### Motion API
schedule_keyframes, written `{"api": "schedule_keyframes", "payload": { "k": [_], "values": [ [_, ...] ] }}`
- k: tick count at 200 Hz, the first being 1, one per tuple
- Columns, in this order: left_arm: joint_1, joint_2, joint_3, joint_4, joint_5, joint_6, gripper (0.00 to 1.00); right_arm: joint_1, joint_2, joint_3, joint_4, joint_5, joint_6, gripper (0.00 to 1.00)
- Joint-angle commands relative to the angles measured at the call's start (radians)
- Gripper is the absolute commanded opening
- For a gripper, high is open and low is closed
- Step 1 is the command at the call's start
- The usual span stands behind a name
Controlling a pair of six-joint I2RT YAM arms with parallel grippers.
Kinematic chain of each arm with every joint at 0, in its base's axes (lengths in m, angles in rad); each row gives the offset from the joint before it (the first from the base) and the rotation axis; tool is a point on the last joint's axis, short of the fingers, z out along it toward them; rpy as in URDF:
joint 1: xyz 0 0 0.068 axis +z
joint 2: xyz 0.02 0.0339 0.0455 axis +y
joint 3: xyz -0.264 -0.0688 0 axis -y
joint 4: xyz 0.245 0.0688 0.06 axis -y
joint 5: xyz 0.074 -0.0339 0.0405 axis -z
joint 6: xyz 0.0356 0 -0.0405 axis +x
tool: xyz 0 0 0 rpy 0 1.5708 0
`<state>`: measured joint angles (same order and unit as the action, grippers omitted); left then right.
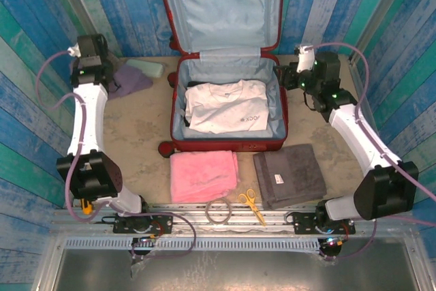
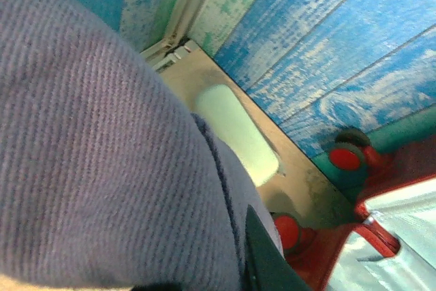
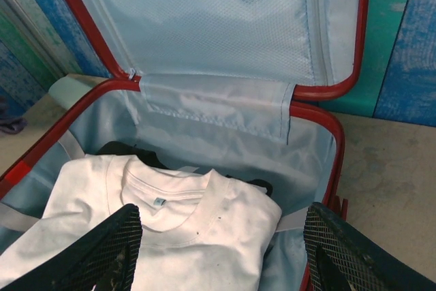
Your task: Pack the luggage
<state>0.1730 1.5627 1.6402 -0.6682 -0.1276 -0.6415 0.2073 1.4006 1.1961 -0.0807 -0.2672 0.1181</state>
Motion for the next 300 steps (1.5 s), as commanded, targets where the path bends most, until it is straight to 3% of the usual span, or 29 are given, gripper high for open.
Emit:
{"api": "schedule_keyframes", "payload": {
  "k": [1, 95, 142, 211, 256, 300],
  "values": [
    [-0.027, 0.048, 0.124, -0.014, 0.063, 0.043, 0.00, -0.003, 0.014, 0.019, -0.030, -0.012, 0.019, 0.65],
    [-0.302, 0.320, 0.669, -0.176, 0.207, 0.012, 0.00, -0.021, 0.030, 0.022, -0.094, 0.006, 0.008, 0.67],
    [-0.447, 0.398, 0.698, -0.122, 0.288, -0.062, 0.00, -0.084, -0.036, -0.046, -0.085, 0.069, 0.063, 0.66],
    [-0.579, 0.524, 0.769, 0.005, 0.422, -0.200, 0.00, -0.167, -0.126, -0.147, -0.070, 0.048, 0.087, 0.66],
    [-0.622, 0.662, 0.904, 0.059, 0.565, -0.269, 0.00, -0.205, -0.152, -0.176, -0.071, 0.034, 0.085, 0.66],
    [-0.632, 0.718, 0.914, 0.104, 0.667, -0.299, 0.00, -0.241, -0.170, -0.178, -0.080, 0.023, 0.078, 0.66]
  ]
}}
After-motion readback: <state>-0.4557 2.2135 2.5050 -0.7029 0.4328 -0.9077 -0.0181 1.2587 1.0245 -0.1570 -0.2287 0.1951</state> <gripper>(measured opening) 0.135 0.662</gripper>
